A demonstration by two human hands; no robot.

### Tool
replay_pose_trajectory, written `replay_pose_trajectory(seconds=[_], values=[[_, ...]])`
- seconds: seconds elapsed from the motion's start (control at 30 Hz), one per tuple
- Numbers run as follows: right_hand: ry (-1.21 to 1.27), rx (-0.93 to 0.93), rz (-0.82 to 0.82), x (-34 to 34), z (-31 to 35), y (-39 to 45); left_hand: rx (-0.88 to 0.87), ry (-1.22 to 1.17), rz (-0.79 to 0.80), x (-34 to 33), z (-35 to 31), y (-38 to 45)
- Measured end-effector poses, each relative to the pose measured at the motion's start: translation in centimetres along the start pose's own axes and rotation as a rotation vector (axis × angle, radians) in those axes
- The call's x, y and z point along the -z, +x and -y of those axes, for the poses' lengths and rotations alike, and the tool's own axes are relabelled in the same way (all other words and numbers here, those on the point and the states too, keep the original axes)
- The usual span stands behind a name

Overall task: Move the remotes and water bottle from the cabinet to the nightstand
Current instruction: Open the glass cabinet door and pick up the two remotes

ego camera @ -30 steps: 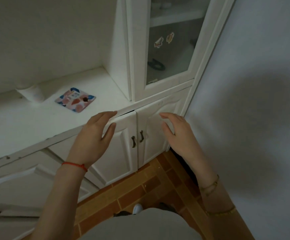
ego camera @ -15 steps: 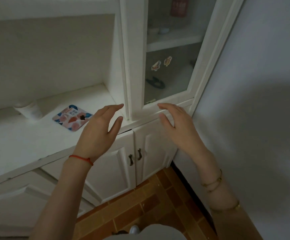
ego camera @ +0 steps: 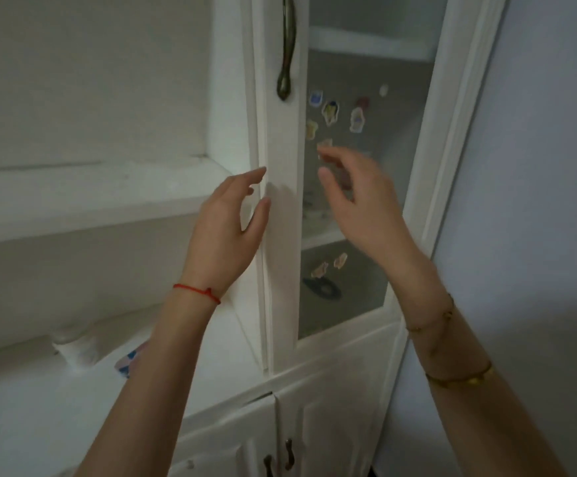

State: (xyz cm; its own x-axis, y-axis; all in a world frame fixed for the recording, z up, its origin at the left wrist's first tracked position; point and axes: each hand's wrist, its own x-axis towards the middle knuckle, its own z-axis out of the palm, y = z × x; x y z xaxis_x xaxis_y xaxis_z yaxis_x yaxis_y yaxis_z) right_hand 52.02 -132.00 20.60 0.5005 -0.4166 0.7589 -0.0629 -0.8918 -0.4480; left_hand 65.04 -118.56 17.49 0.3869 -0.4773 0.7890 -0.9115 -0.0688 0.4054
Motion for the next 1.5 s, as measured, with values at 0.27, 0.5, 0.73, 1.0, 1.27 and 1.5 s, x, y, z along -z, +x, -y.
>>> replay_pose_trajectory(seconds=[0.27, 0.5, 0.73, 1.0, 1.27, 1.5], values=[[0.025, 0.110, -0.124, -0.3, 1.6, 6.6, -0.039, -0.020, -0.170, -0.6, -0.9, 4.5], [0.197, 0.083, -0.208, -2.3, 3.2, 9.8, -0.041, 0.006, -0.154, -1.6, -0.8, 4.9], [0.267, 0.030, -0.220, -2.4, 3.9, 11.1, -0.002, -0.037, -0.125, -2.0, -1.1, 4.5], [0.252, -0.005, -0.159, -1.4, 4.2, 12.2, 0.049, -0.042, -0.086, -2.3, -1.6, 4.3], [0.286, -0.036, -0.276, -1.8, 4.7, 11.7, 0.087, -0.088, -0.046, -2.2, -2.0, 3.4], [0.411, 0.011, -0.381, 3.1, 4.3, 7.4, -0.077, -0.229, 0.011, -2.1, -4.9, 1.8]])
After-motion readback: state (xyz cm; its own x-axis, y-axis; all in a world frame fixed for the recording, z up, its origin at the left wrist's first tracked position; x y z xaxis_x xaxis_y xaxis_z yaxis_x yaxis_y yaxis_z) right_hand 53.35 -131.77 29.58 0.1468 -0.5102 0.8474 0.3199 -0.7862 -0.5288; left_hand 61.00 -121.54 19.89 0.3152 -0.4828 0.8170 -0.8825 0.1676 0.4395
